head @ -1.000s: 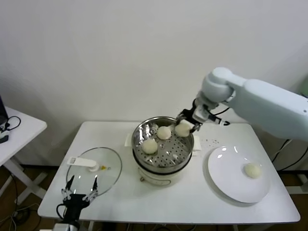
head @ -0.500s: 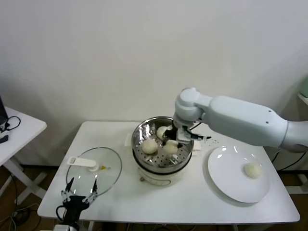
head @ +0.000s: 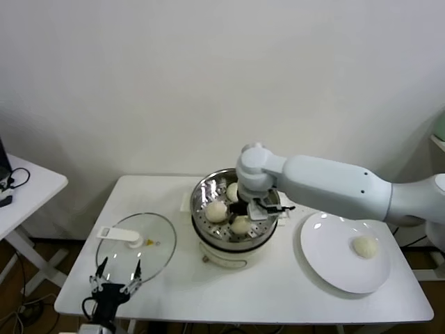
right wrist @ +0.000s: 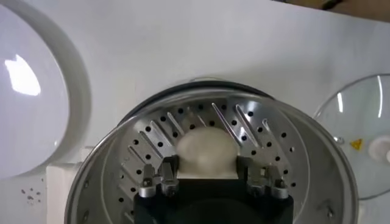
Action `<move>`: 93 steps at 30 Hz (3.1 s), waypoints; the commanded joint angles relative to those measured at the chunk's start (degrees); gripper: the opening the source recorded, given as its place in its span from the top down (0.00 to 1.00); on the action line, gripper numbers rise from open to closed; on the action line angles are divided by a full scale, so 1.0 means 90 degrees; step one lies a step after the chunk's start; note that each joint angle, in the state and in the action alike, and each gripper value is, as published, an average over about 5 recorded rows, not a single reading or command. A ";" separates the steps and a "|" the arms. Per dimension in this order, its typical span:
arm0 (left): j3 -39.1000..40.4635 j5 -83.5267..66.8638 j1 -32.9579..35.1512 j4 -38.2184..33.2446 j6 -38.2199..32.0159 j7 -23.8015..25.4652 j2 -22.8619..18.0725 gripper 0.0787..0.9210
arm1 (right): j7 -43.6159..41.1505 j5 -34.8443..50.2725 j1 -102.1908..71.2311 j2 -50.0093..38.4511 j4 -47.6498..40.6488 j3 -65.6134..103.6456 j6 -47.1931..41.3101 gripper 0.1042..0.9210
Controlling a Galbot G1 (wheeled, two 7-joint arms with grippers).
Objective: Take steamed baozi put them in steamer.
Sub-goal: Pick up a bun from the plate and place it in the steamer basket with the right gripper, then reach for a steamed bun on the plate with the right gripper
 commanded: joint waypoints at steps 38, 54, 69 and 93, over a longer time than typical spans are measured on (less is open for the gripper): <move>0.0056 0.0041 -0.0089 -0.0041 0.0054 -0.0004 0.0024 0.12 | -0.0330 0.0796 0.0577 -0.0252 0.0101 0.0472 0.0272 0.12; 0.0214 -0.0177 -0.0247 0.0039 0.0051 -0.0001 0.0022 0.12 | -0.0390 0.5558 0.3103 -0.2223 -0.1479 -0.1246 -0.3195 0.12; 0.0279 -0.0054 -0.0400 0.0060 0.0091 0.0065 0.0036 0.12 | 0.0308 0.4251 -0.0596 -0.4711 -0.1676 0.0923 -0.3619 0.12; 0.0135 0.0082 -0.0183 -0.0041 0.0089 0.0008 -0.0015 0.12 | 0.0161 0.1105 -0.4005 -0.3334 -0.3361 0.4319 -0.2784 0.12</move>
